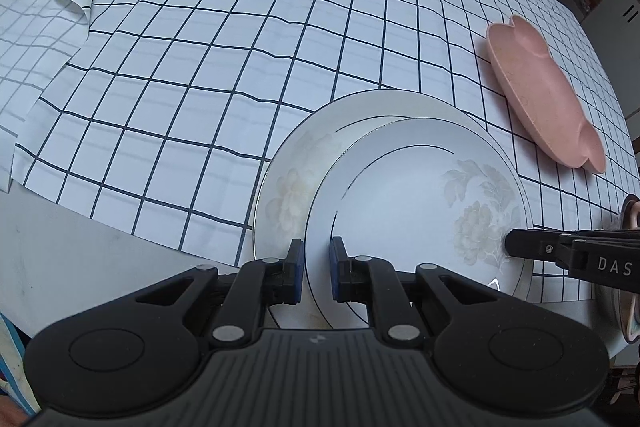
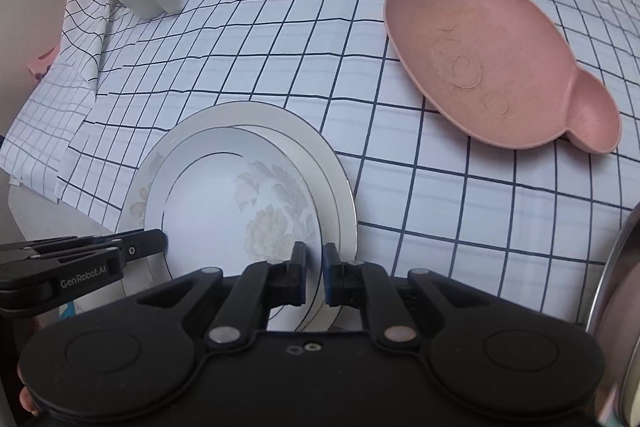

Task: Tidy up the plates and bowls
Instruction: 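Carry the small floral white plate over the large white plate and lower it, then open both grippers to release the small plate on the large plate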

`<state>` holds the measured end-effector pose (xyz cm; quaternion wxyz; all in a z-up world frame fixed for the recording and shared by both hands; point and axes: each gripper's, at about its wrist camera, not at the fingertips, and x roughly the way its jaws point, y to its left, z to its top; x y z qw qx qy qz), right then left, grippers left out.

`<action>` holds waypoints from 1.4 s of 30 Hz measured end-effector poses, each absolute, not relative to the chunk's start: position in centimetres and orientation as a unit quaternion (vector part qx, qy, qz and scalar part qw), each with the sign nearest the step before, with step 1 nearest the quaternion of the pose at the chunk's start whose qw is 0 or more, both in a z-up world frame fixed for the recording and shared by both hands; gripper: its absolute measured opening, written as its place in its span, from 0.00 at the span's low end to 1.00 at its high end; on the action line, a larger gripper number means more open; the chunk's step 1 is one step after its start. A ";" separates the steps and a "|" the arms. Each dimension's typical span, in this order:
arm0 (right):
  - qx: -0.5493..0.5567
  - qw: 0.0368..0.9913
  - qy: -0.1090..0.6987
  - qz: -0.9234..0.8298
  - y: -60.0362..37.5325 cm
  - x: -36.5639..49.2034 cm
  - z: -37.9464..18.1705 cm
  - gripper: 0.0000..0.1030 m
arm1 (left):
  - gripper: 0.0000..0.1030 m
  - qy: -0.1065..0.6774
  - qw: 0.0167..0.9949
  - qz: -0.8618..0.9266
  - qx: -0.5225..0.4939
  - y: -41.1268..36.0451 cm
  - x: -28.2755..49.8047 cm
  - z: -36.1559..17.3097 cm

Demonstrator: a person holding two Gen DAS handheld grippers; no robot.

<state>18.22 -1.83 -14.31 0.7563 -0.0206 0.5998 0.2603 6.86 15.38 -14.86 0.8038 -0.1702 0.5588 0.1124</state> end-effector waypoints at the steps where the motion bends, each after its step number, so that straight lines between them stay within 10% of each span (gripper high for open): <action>1: -0.020 0.755 0.600 0.263 -1.8 18.3 -14.4 0.09 | 0.11 0.559 0.804 0.113 -0.168 15.4 6.9 -14.9; 32: 0.015 0.743 0.611 0.273 -1.8 19.3 -16.1 0.10 | 0.11 0.536 0.828 0.109 -0.125 16.2 5.7 -13.2; 42: 0.006 0.750 0.601 0.276 -2.6 18.6 -14.2 0.29 | 0.11 0.508 0.847 0.084 -0.128 14.8 5.5 -10.9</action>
